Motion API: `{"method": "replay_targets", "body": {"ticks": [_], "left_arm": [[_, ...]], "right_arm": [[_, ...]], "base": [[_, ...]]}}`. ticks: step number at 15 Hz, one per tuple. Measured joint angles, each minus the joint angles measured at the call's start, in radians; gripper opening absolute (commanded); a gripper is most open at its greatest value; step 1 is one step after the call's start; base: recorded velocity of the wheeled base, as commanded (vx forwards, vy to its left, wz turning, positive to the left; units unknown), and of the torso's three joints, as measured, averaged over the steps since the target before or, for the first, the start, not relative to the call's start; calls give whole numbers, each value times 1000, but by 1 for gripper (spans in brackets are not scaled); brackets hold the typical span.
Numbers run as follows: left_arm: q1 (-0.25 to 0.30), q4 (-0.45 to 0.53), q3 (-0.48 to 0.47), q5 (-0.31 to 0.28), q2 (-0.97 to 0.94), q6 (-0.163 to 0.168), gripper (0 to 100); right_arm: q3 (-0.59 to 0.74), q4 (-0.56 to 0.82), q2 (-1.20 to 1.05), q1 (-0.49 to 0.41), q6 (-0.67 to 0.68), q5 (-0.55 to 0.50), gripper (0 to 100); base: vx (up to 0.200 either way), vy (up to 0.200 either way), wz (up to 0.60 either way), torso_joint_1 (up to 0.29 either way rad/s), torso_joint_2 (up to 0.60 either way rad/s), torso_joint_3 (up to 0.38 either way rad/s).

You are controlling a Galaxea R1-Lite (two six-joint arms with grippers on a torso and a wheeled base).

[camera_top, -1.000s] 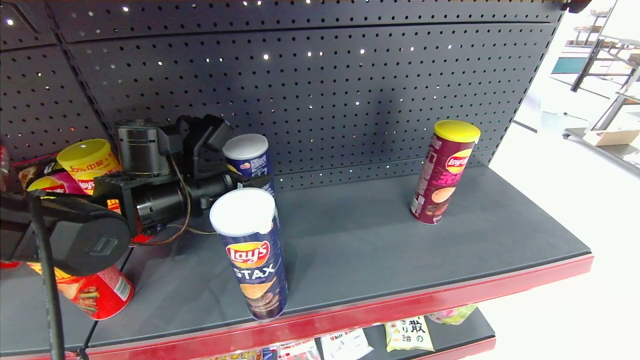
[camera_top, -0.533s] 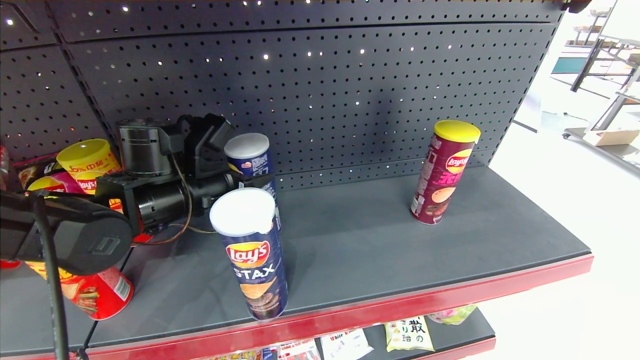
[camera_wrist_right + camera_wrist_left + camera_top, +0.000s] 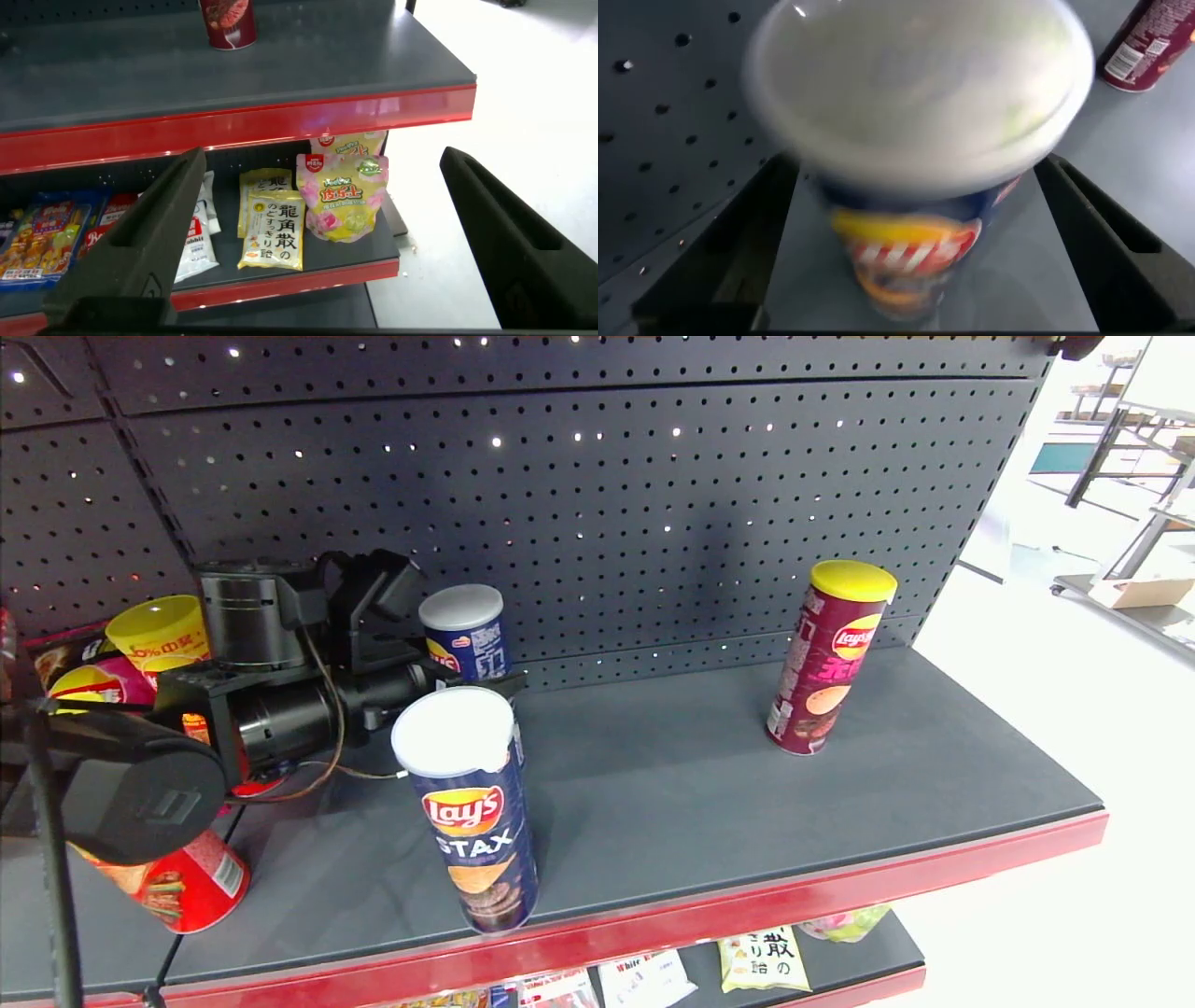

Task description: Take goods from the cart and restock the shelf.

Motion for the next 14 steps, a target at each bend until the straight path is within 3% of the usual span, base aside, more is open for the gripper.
{"method": "replay_targets", "body": {"ticks": [10, 14], "left_arm": [[23, 4, 227, 2, -229, -1, 100], [27, 1, 267, 7, -297, 0, 100]], "right_arm": [[0, 0, 0, 0, 0, 0, 100], [0, 0, 0, 0, 0, 0, 100]], "base": [[0, 0, 0, 0, 0, 0], [0, 0, 0, 0, 0, 0]]}}
